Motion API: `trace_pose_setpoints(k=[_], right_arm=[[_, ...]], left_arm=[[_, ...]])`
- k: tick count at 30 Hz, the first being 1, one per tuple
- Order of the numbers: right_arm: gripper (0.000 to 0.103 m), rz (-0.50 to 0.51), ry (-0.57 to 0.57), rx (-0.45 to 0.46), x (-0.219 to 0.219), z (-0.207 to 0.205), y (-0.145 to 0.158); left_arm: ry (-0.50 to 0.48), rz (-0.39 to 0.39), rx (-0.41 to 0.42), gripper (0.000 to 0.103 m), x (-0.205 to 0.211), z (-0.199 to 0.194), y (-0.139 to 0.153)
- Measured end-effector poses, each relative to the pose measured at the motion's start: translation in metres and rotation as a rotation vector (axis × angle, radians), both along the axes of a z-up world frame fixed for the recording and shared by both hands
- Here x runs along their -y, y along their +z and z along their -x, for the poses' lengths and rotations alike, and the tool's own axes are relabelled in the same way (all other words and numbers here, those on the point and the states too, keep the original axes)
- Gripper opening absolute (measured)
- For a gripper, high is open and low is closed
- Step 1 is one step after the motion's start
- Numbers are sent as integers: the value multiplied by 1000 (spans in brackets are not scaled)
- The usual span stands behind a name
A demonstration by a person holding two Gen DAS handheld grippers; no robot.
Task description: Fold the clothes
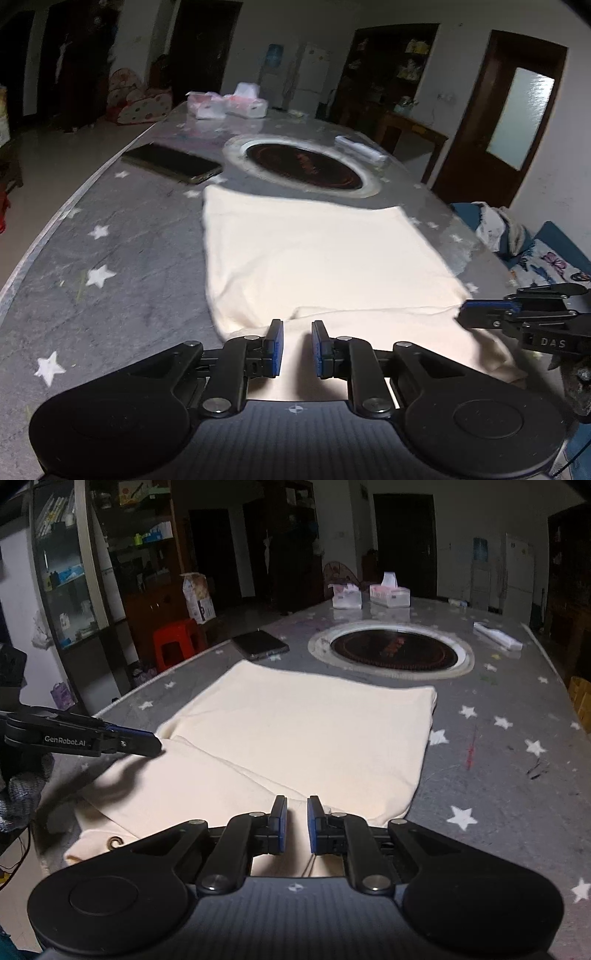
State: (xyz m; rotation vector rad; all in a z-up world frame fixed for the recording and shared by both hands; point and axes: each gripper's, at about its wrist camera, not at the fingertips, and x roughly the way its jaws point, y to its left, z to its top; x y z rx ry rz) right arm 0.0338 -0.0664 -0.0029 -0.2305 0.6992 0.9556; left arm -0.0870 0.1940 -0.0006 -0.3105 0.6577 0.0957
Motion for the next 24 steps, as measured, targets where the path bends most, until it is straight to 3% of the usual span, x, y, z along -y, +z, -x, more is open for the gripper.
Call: trace_pose_setpoints(k=[7, 11, 16, 24], right_arm=[[12, 21, 12, 22, 4, 2, 2], [21, 9, 42, 31, 2, 9, 8], [22, 51, 74, 29, -2, 18, -2], [26, 57, 112, 67, 7, 39, 8]], left_arm=[[-1, -13, 16, 17, -3, 5, 4], [-11, -50, -7, 17, 0, 4, -2], [-2, -65, -21, 17, -2, 10, -3], [-136, -91, 14, 17, 28, 24, 9]])
